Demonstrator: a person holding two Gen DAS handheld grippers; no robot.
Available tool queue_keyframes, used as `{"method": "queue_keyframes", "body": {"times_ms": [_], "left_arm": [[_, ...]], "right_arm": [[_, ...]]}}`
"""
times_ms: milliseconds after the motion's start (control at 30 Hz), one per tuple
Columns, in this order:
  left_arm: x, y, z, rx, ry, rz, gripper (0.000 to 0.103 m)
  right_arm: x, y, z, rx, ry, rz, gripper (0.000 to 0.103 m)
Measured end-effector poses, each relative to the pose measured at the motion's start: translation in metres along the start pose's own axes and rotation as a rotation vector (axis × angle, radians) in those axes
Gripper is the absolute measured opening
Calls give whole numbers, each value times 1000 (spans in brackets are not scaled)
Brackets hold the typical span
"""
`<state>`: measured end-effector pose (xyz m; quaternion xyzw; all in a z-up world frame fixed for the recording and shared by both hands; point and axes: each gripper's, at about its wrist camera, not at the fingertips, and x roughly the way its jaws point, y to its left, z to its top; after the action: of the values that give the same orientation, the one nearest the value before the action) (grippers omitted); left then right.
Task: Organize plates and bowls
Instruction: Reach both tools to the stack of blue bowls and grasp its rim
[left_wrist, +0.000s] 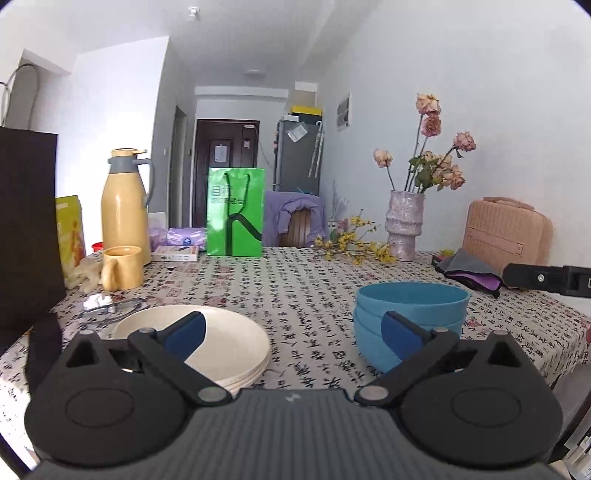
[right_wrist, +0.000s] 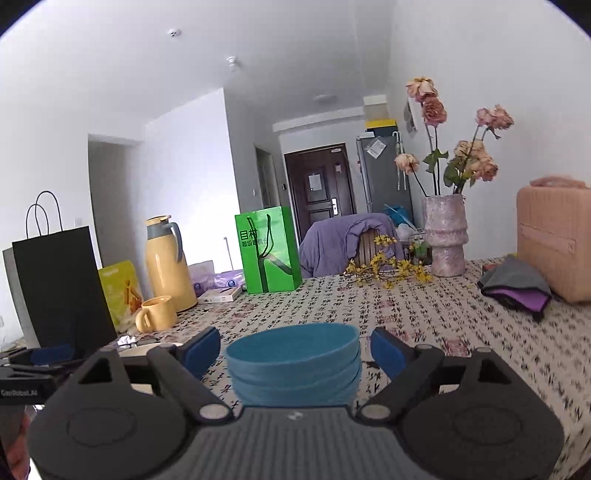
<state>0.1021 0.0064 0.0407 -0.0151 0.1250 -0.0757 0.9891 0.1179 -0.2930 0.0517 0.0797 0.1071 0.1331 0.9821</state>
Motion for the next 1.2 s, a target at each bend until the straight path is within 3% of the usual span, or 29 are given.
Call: {"method": "queue_keyframes", "body": {"times_ms": [267, 567, 733, 1200], "left_arm": [[-23, 20, -10, -57, -13, 81, 103], [-61, 25, -42, -103, -30, 167, 103], [-80, 21, -58, -93, 2, 170, 103], [-76, 20, -58, -64, 4, 162, 103]], "right_arm": [[-10, 36, -21, -127, -2, -14, 90], [-43, 62, -65, -147, -22, -80, 95], [-65, 68, -82, -70, -27, -77, 102], [-61, 77, -83, -87, -38, -78, 102]]}}
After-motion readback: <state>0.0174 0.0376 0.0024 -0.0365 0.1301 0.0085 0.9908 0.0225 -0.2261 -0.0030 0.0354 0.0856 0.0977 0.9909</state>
